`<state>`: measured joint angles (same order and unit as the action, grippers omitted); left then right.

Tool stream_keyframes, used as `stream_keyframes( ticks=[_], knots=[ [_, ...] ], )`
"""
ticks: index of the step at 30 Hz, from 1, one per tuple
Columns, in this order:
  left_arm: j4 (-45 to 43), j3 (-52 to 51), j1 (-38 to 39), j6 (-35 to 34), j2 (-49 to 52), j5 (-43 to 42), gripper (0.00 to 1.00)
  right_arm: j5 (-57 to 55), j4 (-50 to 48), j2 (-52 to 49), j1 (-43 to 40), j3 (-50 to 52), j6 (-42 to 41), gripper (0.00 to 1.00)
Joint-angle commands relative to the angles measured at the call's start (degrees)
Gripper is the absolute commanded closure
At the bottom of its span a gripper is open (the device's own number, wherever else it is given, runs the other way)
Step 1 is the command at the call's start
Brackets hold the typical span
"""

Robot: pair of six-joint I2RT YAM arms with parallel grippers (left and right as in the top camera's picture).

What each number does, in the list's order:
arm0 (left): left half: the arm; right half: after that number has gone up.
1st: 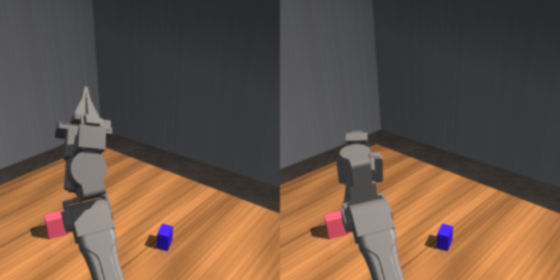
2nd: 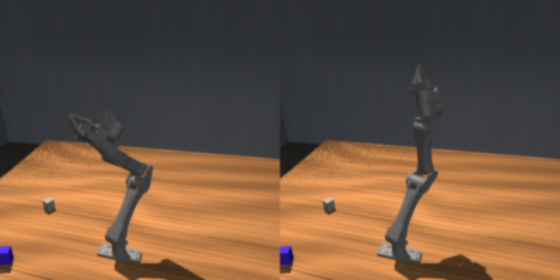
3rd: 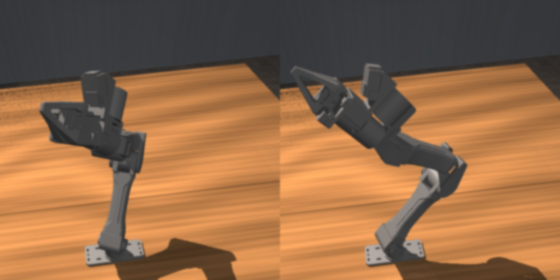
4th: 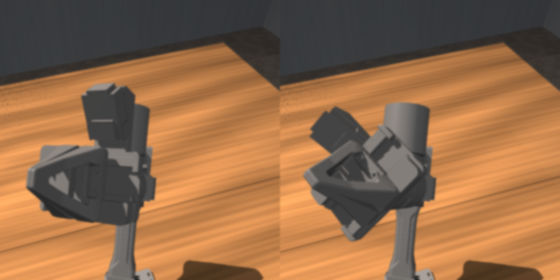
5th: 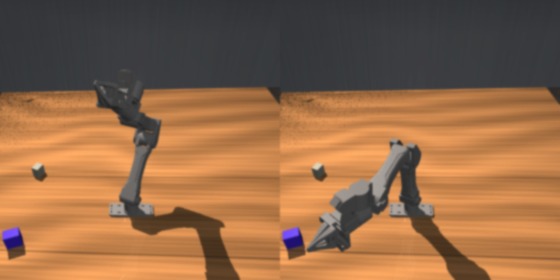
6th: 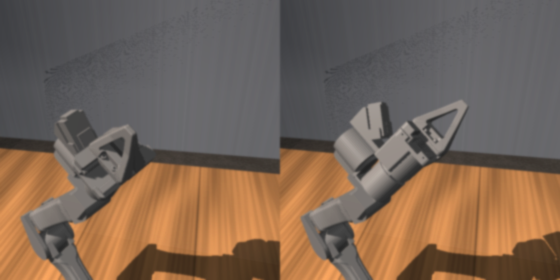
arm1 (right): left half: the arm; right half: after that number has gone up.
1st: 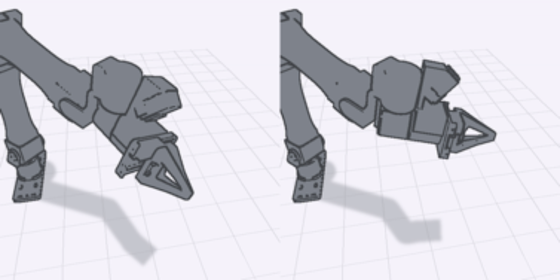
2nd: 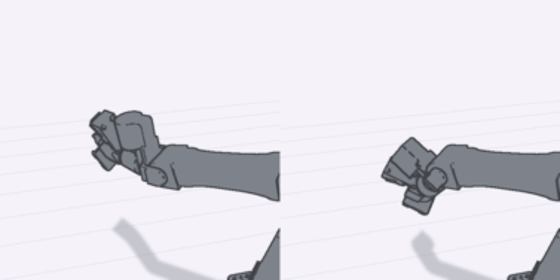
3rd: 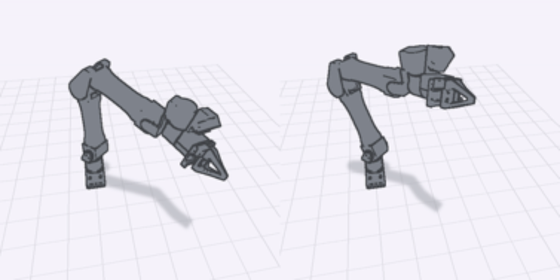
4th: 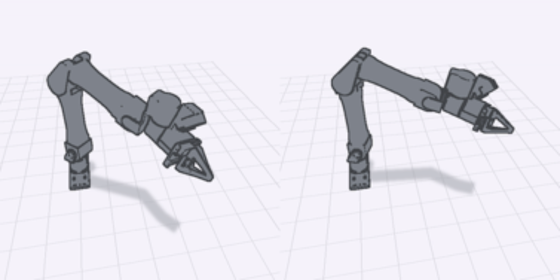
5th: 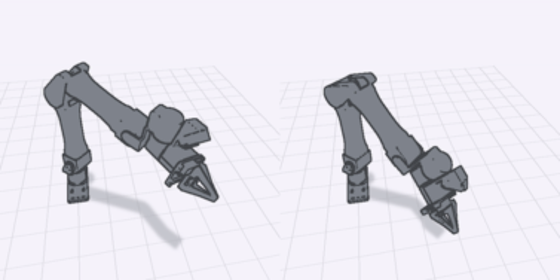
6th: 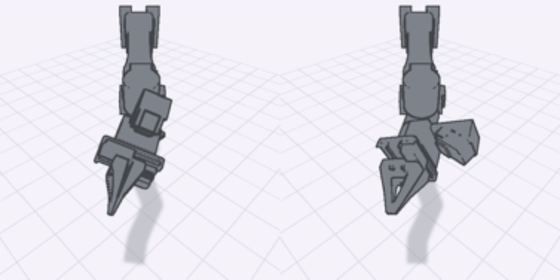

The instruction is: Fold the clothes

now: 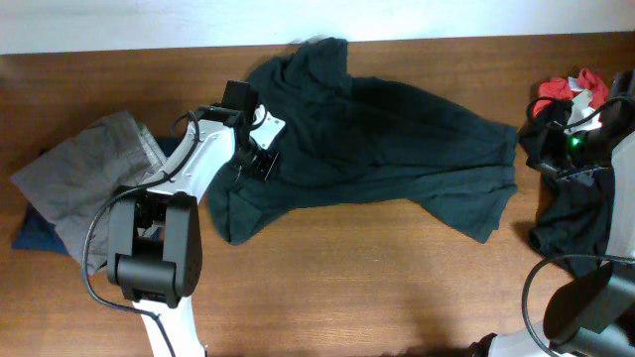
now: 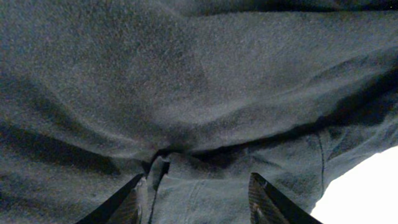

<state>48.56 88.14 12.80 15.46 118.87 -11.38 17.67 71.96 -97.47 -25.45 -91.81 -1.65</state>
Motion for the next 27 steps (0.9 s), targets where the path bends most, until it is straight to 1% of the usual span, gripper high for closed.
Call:
stream_keyframes(
  ticks=[1, 2, 5, 7, 8, 10, 12, 14, 15, 18, 22, 25, 27],
  knots=[
    [-0.09, 0.02, 0.35, 0.92, 2.29, 0.44, 0.48, 0.33, -0.09, -0.02, 0.33, -0.35, 0.13, 0.91],
    [-0.09, 0.02, 0.46, 0.92, 2.99, 0.42, 0.49, 0.33, -0.13, -0.02, 0.33, -0.35, 0.13, 0.92],
    [0.09, 0.02, 0.72, 0.92, 3.80, 0.24, 0.57, 0.33, -0.15, -0.02, 0.33, -0.35, 0.13, 0.91],
    [-0.15, 0.02, 0.83, 0.92, 3.80, 0.26, 0.59, 0.33, -0.15, -0.02, 0.33, -0.35, 0.13, 0.91],
    [-0.37, 0.04, 0.83, 0.90, 3.78, 0.26, 0.64, 0.33, -0.15, -0.02, 0.33, -0.35, 0.13, 0.92],
    [-0.33, 0.17, 0.83, 0.85, 3.65, 0.26, 0.79, 0.31, -0.22, -0.02, 0.33, -0.35, 0.13, 0.91],
    [0.02, 0.42, 0.83, 0.24, 3.34, 0.26, 0.91, 0.33, -0.31, -0.02, 0.33, -0.35, 0.15, 0.91],
    [1.18, 1.22, 0.81, 0.22, 2.80, 0.26, 0.98, 0.33, -0.42, -0.02, 0.33, -0.35, 0.13, 0.92],
    [1.86, 1.79, 0.83, 0.22, 2.51, 0.28, 0.99, 0.33, -0.42, -0.02, 0.33, -0.35, 0.15, 0.91],
    [5.14, 4.52, 0.83, 0.22, 1.14, 0.50, 0.99, 0.31, -0.39, -0.02, 0.33, -0.35, 0.15, 0.92],
    [11.02, 8.72, 0.83, -1.99, -1.44, 4.04, 0.99, 0.31, -0.39, -0.02, 0.33, -0.35, 0.15, 0.92],
    [15.06, 11.43, 0.81, -4.28, -3.69, 9.46, 0.99, 0.33, -0.39, -0.07, 0.33, -0.35, 0.13, 0.91],
    [16.55, 12.31, 0.81, -8.00, -5.75, 13.94, 1.00, 0.35, -0.39, -0.31, 0.33, -0.35, 0.11, 0.91]
  ],
)
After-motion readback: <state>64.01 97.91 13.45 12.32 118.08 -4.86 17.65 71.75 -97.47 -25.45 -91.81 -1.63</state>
